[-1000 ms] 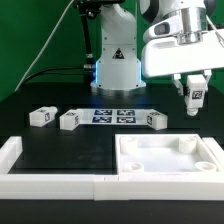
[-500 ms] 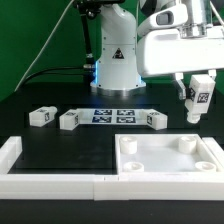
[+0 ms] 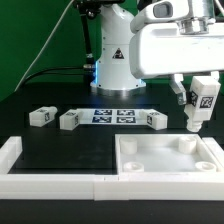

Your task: Assemble one leg

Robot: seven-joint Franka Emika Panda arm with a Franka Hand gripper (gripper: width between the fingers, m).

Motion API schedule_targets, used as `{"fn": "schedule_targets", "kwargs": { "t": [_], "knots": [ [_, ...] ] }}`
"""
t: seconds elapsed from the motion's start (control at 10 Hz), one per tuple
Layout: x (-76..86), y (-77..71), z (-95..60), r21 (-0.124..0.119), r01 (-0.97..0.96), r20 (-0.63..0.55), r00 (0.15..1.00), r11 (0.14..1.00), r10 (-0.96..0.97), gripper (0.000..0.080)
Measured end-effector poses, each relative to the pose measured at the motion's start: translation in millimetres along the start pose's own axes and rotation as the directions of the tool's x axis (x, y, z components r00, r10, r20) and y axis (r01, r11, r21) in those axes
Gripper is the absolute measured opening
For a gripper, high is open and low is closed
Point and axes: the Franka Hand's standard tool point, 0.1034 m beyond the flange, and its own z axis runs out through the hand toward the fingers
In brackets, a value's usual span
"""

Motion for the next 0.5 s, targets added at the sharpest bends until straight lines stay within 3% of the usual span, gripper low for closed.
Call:
{"fn": "schedule_targets", "kwargs": {
  "t": [0.2,0.4,0.5],
  "knots": [
    [-0.1,0.1,0.1,0.000,0.000,0.000,1.000,1.000,0.000,0.0290],
    [-14.1,5.7,2.9,-0.007,-0.029,0.003,1.000,1.000,0.029,0.0290],
    [-13.8,7.2,5.5,-0.007,-0.025,0.002,1.000,1.000,0.025,0.0290]
  ]
}}
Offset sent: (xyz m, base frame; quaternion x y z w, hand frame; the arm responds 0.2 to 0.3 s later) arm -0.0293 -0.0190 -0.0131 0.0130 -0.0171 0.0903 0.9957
